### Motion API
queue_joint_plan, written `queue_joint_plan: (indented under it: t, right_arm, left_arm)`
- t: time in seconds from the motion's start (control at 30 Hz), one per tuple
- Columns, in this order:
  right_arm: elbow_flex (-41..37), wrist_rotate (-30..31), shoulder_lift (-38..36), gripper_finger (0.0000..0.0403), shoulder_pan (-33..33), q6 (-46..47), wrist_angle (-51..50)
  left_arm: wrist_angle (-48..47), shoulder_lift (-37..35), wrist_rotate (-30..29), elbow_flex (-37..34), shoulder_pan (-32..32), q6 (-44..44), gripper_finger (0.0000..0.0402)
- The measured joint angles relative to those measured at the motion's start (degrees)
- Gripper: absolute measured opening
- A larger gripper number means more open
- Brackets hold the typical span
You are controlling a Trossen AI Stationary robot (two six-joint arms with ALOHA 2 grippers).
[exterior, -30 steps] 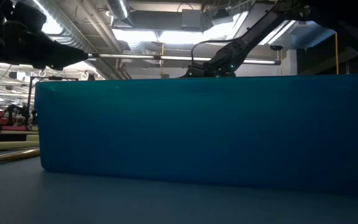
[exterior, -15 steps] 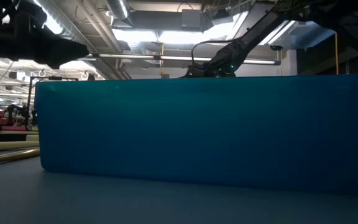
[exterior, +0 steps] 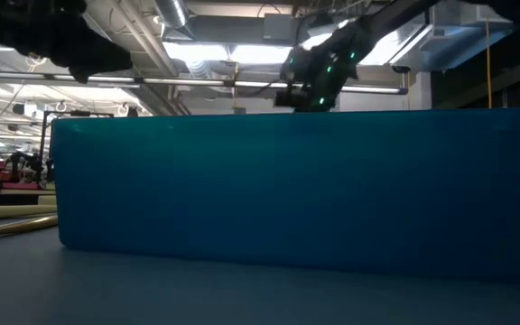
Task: Sort silverware by color (type)
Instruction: Put the yellow knife into the green bin
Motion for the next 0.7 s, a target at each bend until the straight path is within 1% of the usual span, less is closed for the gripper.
queue_joint_plan:
  t: [0.23, 0.37, 0.5, 0.6, 0.7]
  right_arm:
    - [0.0, 0.0, -7.9, 0.0102, 0.0, 3.2, -3.9]
    - [0.0, -0.6, -11.8, 0.0102, 0.0, 5.9, -6.3]
    - [0.0, -1.3, -15.3, 0.0102, 0.0, 8.7, -10.3]
    - [0.0, -2.9, -18.0, 0.0102, 0.6, 9.7, -13.5]
    - [0.0, -3.0, -20.5, 0.0102, 2.0, 10.6, -16.4]
  left_arm:
    - [-14.1, 10.3, 0.0, 9.6, 0.0, -4.1, 0.0133]
    - [-19.2, 15.1, 0.4, 13.3, 0.3, -4.1, 0.0133]
    - [-21.5, 19.2, 4.5, 14.7, 2.6, -4.1, 0.0133]
    - [-22.9, 22.5, 8.3, 14.7, 5.8, -3.7, 0.0133]
    - [-24.6, 26.3, 11.8, 14.7, 9.8, -1.9, 0.0133]
